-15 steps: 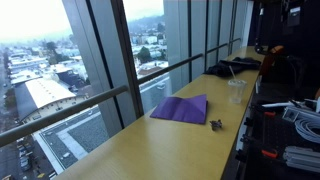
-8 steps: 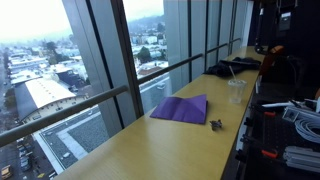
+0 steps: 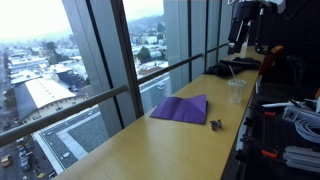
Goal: Open the purple file
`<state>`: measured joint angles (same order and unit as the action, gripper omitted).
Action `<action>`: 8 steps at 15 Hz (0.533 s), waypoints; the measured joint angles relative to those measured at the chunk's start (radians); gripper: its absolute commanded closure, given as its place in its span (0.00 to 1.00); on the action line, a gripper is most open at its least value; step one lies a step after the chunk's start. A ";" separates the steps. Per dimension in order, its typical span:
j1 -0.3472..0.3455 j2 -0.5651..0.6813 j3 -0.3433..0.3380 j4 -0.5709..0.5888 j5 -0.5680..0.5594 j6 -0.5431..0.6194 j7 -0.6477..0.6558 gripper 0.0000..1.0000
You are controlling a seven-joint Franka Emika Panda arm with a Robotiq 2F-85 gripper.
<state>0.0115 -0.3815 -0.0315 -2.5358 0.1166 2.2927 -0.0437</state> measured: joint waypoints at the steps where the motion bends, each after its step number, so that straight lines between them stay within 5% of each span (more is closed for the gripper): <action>1: -0.004 0.061 0.000 0.008 0.000 0.078 0.006 0.00; 8: -0.024 0.502 -0.003 0.185 0.000 0.372 0.051 0.00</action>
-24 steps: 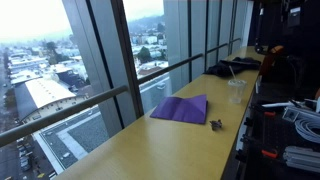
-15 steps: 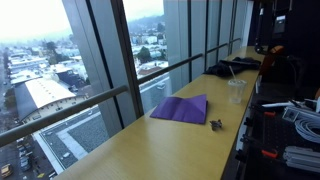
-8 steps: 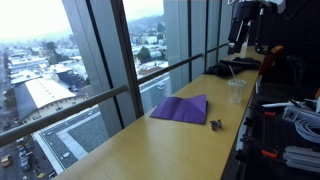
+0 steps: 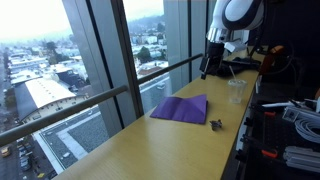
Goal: Open the purple file
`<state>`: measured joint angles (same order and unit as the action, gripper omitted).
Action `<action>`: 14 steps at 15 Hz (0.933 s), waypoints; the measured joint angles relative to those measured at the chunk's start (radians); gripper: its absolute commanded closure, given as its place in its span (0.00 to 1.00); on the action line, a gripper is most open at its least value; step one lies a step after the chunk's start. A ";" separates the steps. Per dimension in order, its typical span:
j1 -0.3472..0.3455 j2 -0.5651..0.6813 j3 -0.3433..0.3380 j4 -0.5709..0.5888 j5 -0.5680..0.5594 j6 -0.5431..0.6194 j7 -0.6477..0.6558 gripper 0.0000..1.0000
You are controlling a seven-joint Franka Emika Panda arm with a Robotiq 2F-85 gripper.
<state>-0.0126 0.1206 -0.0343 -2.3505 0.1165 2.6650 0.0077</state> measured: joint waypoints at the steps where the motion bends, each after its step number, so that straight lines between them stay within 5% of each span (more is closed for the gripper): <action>1: -0.005 0.051 -0.002 0.035 0.000 0.009 0.007 0.00; 7: -0.028 0.276 -0.028 0.197 0.000 0.011 0.063 0.00; 14: -0.028 0.393 -0.044 0.256 -0.011 0.011 0.123 0.00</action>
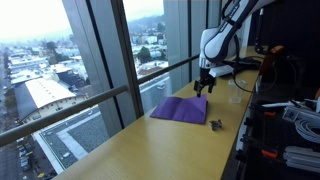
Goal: Open the purple file
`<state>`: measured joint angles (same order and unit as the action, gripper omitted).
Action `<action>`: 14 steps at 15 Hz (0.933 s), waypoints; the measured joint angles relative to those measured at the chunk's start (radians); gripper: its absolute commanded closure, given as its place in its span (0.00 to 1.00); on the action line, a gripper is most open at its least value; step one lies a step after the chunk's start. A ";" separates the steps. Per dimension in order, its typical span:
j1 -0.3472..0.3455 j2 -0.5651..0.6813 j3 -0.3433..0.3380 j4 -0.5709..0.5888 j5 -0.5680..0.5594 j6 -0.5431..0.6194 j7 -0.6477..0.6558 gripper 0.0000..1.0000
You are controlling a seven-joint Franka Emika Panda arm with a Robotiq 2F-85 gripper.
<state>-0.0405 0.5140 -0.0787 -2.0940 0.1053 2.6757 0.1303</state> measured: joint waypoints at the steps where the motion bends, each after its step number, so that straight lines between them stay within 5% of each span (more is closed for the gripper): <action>1: 0.000 0.007 0.000 0.003 -0.001 0.000 0.005 0.00; 6: 0.001 0.025 -0.004 0.006 -0.003 0.000 0.021 0.03; 7: 0.001 0.026 -0.004 0.006 -0.003 0.000 0.022 0.27; 9: 0.001 0.030 -0.005 0.007 -0.003 0.001 0.023 0.29; 14: 0.001 0.038 -0.007 0.007 -0.003 0.020 0.024 0.67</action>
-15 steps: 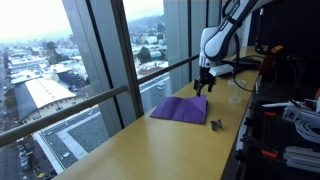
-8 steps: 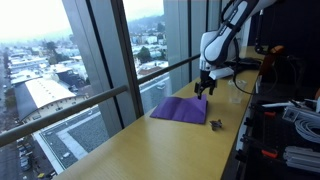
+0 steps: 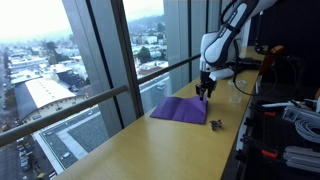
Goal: Open the purple file
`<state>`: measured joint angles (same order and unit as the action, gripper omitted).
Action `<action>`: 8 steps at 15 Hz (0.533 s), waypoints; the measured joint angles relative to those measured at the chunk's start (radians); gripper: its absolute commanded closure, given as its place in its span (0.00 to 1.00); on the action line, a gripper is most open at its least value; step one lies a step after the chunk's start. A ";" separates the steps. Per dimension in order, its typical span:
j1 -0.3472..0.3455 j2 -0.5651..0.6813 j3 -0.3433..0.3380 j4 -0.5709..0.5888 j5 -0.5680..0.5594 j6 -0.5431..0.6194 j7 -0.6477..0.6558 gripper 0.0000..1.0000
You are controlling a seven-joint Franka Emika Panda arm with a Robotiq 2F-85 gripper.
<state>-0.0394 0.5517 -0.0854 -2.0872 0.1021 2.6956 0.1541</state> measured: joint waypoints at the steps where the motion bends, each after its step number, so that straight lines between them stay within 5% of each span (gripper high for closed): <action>1: 0.000 0.001 -0.001 0.000 0.000 0.003 0.000 0.76; 4: 0.000 0.001 -0.008 0.000 0.000 0.019 0.000 0.97; 8: 0.002 0.000 -0.019 0.001 -0.001 0.057 0.004 1.00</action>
<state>-0.0371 0.5521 -0.1046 -2.0866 0.1006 2.7524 0.1581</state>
